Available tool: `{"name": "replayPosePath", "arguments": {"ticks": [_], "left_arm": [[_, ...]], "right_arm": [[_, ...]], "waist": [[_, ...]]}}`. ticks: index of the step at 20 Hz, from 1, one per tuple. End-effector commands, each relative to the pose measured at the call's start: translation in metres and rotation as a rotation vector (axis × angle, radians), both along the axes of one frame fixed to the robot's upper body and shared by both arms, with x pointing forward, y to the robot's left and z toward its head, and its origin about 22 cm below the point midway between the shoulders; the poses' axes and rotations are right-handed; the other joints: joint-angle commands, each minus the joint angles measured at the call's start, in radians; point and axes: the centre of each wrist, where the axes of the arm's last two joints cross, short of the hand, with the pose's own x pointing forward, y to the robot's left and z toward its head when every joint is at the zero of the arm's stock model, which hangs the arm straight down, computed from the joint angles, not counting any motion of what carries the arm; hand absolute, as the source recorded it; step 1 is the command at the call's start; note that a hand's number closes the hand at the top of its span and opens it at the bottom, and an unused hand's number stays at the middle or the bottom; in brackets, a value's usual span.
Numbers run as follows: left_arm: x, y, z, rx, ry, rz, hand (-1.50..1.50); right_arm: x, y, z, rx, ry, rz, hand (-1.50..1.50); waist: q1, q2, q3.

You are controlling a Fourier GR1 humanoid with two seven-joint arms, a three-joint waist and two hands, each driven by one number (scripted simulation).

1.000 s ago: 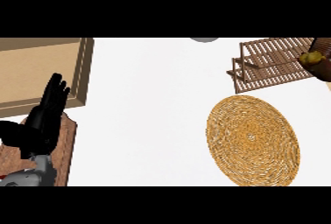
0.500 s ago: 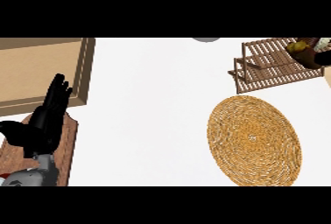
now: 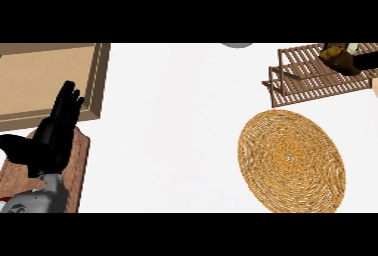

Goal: Pick the cupcake from the placemat and place it in the tiered shelf

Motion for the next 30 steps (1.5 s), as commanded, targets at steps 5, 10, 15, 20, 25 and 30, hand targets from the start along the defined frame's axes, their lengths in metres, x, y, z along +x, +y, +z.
{"name": "replayPosePath", "arguments": {"ticks": [5,10,15,20,25,30], "left_arm": [[-0.001,0.002,-0.002,0.009,-0.016,-0.007,0.00],[0.010,0.005,0.003,0.000,0.014,0.007,0.00],[0.004,-0.001,0.009,0.002,-0.002,0.001,0.00],[-0.013,0.005,-0.002,-0.006,0.014,0.010,0.00],[-0.006,0.000,0.003,0.004,-0.001,0.007,0.00],[-0.011,0.002,-0.006,0.004,-0.004,0.004,0.00]], "right_arm": [[0.006,-0.003,0.011,0.078,-0.054,0.048,-1.50],[0.009,0.000,0.023,0.212,-0.149,0.073,-1.50],[-0.020,-0.055,0.054,0.242,-0.198,-0.048,-1.50],[-0.061,-0.108,0.063,0.305,-0.154,-0.190,-1.50],[-0.108,-0.154,0.080,0.361,-0.147,-0.210,-1.50],[-0.148,-0.184,0.079,0.353,-0.148,-0.190,-1.50]], "waist": [[0.013,0.007,0.002],[-0.015,-0.003,0.001],[-0.005,0.003,0.002],[-0.007,0.000,0.002],[-0.012,0.001,0.003],[-0.001,0.008,0.005]]}}
